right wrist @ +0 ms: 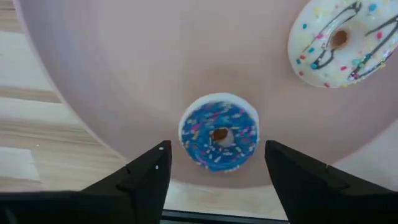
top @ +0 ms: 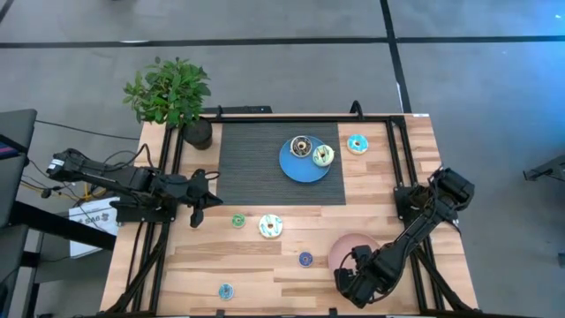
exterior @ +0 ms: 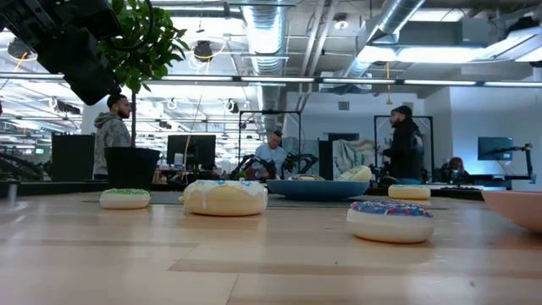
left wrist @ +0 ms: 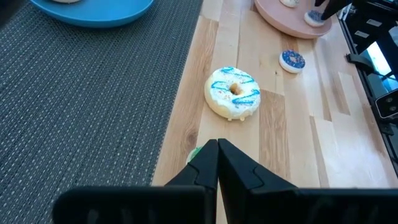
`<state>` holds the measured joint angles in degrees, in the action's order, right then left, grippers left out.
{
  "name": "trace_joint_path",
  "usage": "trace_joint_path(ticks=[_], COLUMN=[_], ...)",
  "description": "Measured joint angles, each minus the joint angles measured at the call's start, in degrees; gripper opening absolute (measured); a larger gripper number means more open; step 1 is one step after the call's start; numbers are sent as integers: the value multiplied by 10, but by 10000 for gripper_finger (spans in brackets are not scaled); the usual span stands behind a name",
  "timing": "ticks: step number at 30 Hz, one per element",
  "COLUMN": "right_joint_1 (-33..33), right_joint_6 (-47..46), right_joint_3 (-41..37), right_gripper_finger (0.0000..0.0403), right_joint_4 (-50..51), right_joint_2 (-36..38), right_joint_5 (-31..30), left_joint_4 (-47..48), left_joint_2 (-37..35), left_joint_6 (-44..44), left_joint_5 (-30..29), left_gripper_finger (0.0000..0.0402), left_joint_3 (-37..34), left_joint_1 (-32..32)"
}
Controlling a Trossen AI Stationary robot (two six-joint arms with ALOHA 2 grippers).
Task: Pick & Place donuts
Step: Put the small green donut on the pink plate
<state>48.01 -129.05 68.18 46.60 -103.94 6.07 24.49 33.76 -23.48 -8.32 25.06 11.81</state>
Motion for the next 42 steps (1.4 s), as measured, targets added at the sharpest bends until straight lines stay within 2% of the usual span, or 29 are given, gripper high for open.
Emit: trace_joint_path(ticks=[5,8,16,22,27,32,36,42], right_joint_1=[0,0,0,-1,-22,-66,-115,-186], right_joint_6=[0,0,0,49,95,174,279,390], right_joint_3=[0,0,0,0,0,0,-2,-86], right_gripper_finger=[256,256,256,256,256,256,256,256], right_joint_4=[-12,-18,-12,11,84,193,249,227], right_joint_2=[0,7,43,100,146,189,224,299], right_joint_5=[0,0,-9,-77,-128,-137,-162,-182], left_joint_4=[0,0,0,0,0,5,5,4], left_joint_2=[0,0,0,0,0,33,106,240], left_joint_6=[-28,-28,-28,-26,-17,-38,-60,-118], left_joint_5=[0,-11,-52,-67,-58,-50,-67,-126], left_gripper_finger=[6,26,140,198,205,202,201,201], left_joint_3=[0,0,0,0,0,10,41,117], left_joint_1=[0,0,0,0,0,17,49,95])
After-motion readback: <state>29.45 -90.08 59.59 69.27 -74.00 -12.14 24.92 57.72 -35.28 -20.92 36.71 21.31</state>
